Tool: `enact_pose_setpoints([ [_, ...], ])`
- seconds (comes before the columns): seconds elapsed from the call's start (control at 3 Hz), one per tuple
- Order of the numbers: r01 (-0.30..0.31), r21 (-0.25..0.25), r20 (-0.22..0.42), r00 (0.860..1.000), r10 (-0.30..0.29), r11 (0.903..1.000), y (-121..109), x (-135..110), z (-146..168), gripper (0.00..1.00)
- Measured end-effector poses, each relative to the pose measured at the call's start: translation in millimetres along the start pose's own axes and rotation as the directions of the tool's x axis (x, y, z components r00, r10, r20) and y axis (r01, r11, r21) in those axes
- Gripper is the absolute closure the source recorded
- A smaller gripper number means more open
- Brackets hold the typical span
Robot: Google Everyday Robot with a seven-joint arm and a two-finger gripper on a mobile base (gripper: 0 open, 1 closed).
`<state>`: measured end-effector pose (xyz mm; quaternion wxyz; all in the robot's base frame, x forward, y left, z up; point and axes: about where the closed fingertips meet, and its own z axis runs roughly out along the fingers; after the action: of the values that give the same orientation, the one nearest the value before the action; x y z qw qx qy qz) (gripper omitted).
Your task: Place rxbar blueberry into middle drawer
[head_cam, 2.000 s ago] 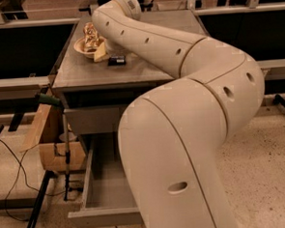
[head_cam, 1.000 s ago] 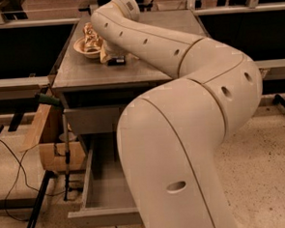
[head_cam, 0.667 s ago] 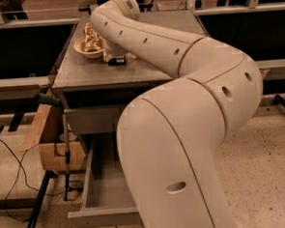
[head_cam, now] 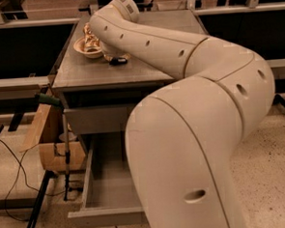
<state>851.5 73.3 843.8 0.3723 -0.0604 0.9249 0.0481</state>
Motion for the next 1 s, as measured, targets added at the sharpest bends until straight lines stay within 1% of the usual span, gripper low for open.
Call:
enact_pose_setpoints([
  [0.33, 0.010, -0.028, 0.032, 0.999, -0.009, 0.9996, 5.6, 6.4, -3.8, 1.00],
  [0.67, 0.008, -0.048, 0.044, 0.999, -0.006, 0.9988, 3.8, 12.4, -15.9, 1.00],
  [1.0, 0.019, -0.058, 0.030, 0.999, -0.018, 0.9981, -7.9, 12.4, -49.1, 1.00],
])
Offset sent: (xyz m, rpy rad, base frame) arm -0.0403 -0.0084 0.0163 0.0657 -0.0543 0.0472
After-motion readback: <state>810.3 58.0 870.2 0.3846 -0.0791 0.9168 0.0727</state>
